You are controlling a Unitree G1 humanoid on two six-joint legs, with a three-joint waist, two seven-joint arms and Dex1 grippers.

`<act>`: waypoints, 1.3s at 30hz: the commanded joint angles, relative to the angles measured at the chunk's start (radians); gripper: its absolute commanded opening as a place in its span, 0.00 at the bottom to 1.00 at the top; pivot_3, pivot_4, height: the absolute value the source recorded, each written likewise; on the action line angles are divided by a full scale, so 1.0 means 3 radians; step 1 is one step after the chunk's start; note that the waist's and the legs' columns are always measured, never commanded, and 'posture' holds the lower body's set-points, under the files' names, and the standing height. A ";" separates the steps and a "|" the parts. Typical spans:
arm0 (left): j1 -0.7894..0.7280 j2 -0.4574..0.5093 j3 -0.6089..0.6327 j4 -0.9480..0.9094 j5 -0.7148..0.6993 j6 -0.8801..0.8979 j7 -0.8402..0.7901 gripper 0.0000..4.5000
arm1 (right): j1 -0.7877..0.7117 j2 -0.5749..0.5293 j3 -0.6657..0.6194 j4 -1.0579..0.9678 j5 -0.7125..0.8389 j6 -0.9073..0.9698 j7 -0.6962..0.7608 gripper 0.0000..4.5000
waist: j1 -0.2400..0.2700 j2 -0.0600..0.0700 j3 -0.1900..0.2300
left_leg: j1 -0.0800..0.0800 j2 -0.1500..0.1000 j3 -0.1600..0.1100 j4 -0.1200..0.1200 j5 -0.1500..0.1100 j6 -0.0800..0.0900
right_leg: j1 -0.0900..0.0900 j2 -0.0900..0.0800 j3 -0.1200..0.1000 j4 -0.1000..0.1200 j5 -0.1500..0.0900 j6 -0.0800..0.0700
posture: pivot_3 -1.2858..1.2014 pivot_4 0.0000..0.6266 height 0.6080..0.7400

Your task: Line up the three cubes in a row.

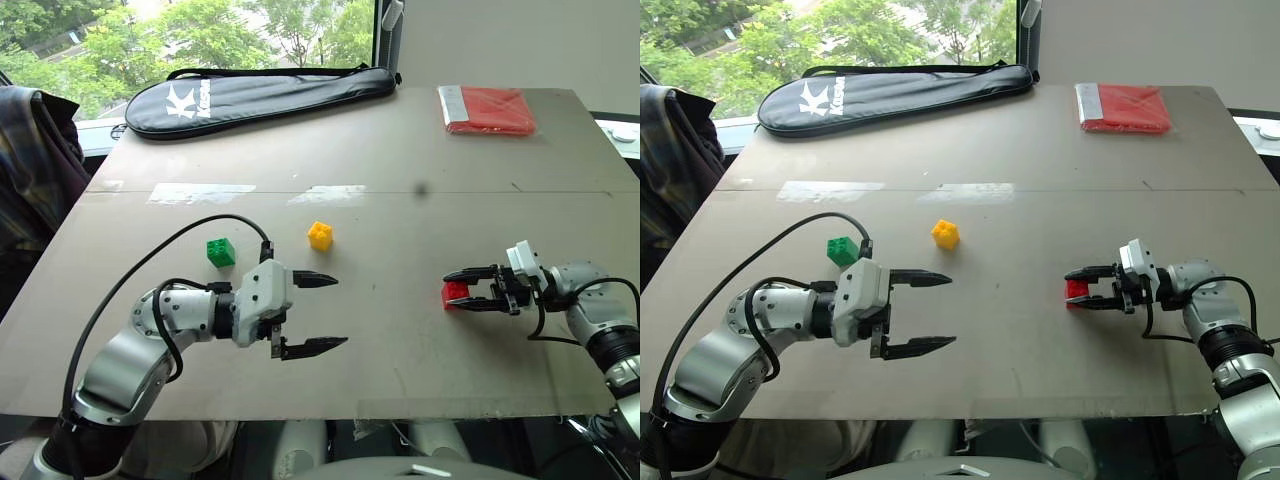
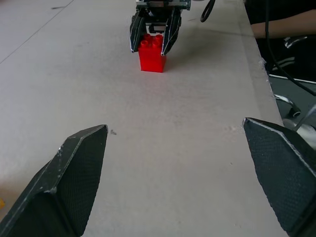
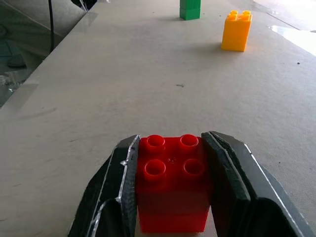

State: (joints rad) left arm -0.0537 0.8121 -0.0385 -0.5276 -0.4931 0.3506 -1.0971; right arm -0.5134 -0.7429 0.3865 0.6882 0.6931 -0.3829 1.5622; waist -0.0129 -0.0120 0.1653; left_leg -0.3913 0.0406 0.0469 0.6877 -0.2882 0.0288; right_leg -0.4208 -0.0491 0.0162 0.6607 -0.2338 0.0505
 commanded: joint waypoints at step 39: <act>0.0689 -0.1570 0.0940 0.0513 0.1210 -0.0378 0.2989 1.00 | 0.1499 0.0205 -0.1945 -0.2090 0.0425 0.1109 -0.0420 1.00 | 0.0023 -0.0001 0.0000 | 0.0028 -0.0001 -0.0002 0.0002 0.0000 0.0000 | 0.0026 -0.0003 0.0001 0.0004 -0.0003 -0.0006 | 0.52 0.24 0.76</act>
State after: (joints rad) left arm 0.1687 0.3511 0.2032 -0.3782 -0.1542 0.2640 -0.2576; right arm -0.0558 -0.6845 -0.1634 0.0792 0.8215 -0.0453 1.4163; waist -0.0061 -0.0123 0.1653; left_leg -0.3830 0.0402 0.0466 0.6881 -0.2883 0.0288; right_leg -0.4131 -0.0501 0.0166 0.6619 -0.2344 0.0494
